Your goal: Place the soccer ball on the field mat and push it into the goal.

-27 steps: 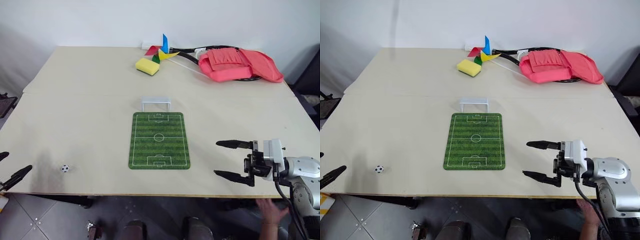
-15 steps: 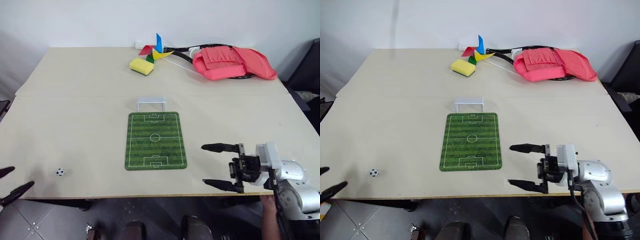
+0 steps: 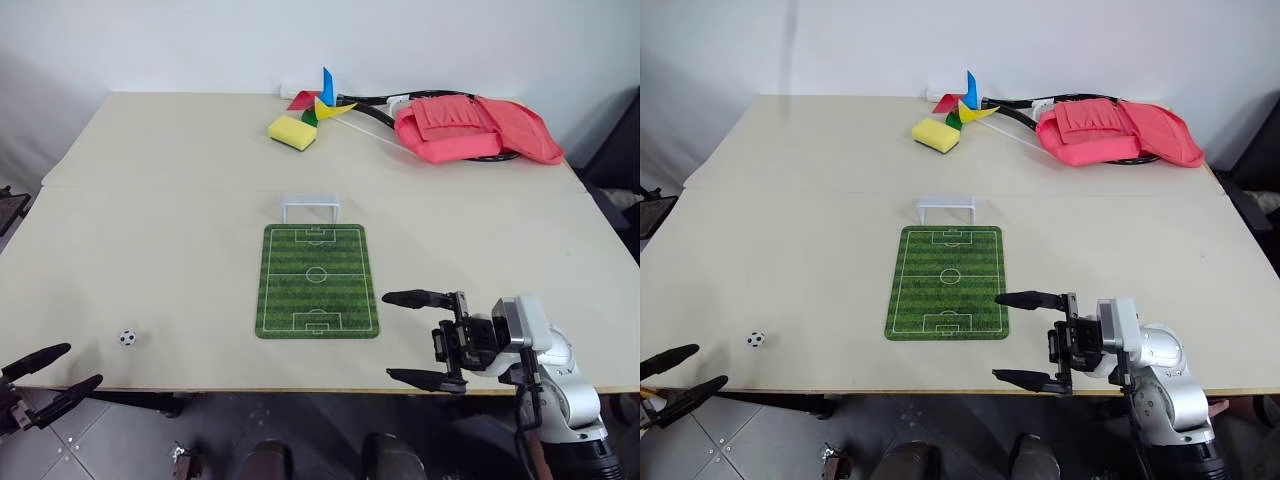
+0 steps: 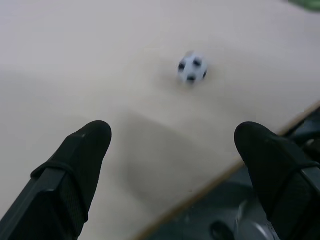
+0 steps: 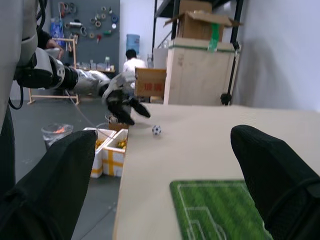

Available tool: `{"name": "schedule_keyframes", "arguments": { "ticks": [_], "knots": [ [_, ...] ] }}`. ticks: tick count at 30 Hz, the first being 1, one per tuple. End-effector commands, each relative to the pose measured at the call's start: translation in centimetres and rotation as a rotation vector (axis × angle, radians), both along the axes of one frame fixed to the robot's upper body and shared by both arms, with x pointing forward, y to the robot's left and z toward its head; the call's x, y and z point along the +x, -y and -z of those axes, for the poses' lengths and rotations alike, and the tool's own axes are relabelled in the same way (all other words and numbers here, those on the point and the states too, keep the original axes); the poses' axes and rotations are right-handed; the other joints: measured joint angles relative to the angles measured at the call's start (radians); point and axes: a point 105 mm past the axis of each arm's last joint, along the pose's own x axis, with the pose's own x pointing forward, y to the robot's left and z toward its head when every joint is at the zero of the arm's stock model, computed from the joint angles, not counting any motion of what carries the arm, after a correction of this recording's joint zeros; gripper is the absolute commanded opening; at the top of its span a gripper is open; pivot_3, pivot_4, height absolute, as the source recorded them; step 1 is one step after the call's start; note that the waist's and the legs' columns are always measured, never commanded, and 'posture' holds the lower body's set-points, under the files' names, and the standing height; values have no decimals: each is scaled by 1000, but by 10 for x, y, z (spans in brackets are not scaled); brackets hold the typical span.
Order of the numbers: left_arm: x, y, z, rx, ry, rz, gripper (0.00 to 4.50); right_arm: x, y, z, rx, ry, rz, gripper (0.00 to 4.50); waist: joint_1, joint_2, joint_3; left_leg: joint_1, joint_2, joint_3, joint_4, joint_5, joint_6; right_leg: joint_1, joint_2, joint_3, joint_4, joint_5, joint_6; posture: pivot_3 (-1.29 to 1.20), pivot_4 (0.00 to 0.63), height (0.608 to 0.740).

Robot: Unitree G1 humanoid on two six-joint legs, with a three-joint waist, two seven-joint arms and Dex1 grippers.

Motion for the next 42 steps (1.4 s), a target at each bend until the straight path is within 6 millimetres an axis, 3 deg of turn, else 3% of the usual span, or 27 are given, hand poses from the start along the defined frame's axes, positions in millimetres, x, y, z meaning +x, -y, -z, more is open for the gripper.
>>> {"name": "schedule_keyframes", "arguments": {
  "ticks": [1, 11, 14, 21, 24, 25, 28, 35, 39, 42],
  "knots": [
    [12, 13, -8, -25, 52, 21, 4473, -4, 5, -2, -10, 30, 14, 4500, 0, 0, 0, 0, 0, 0, 0, 0, 0, 0, 0, 0, 0, 0, 0, 0, 150, 740],
    [41, 39, 4, -65, 17, 51, 4473, -6, 2, 0, -38, -13, 18, 4500, -1, 0, 0, 0, 0, 0, 0, 0, 0, 0, 1, 0, 0, 0, 0, 0, 150, 740],
    [43, 40, 7, -58, -6, 51, 3944, -5, 2, -2, -36, -6, 30, 4500, 0, 0, 0, 0, 1, 0, 0, 0, 0, 0, 1, 0, 0, 0, 0, 0, 150, 740],
    [41, 39, 9, -43, -19, 54, 1817, -7, 2, 0, -32, -7, 52, 4500, 1, 0, 0, 0, 1, 0, 0, 0, 0, 0, 1, 1, 0, 0, 0, 0, 150, 740],
    [45, 46, -3, -48, 26, 77, 953, -4, 5, -1, -31, 3, 80, 4500, 1, 0, 0, 0, 0, 1, 1, 0, 0, 0, 1, 1, 0, 0, 0, 0, 150, 740],
    [48, 52, -10, -50, 48, 103, 953, -2, 7, -2, -29, 15, 97, 4500, 1, 0, 0, 0, 1, 1, 1, 0, 0, 0, 1, 1, 0, 0, 0, 0, 150, 740],
    [56, 77, -34, -69, 94, 212, 953, 3, 21, -9, -26, 53, 165, 4500, 7, 0, 0, -1, 1, 0, 3, 0, 0, 0, 1, 0, 0, 0, -1, 0, 150, 740],
    [96, 194, -87, -31, 210, 622, 953, -3, 63, -11, -108, 81, 294, 4500, 39, 0, 0, -2, 0, -2, 7, -1, 0, 3, 1, -1, 0, 2, -1, 0, 150, 740],
    [108, 237, -89, -4, 229, 748, 953, -5, 75, -7, -124, 84, 357, 4500, 23, 0, 0, -1, 0, 0, 9, -1, 1, 3, 2, 1, -1, 2, -1, 0, 150, 740],
    [118, 283, -58, 145, 167, 855, 953, -10, 86, 1, -161, 75, 416, 4500, 21, 0, 0, -1, 1, 1, 8, -2, 0, 3, 3, 1, -1, 2, -1, 0, 150, 740]
  ]
}}
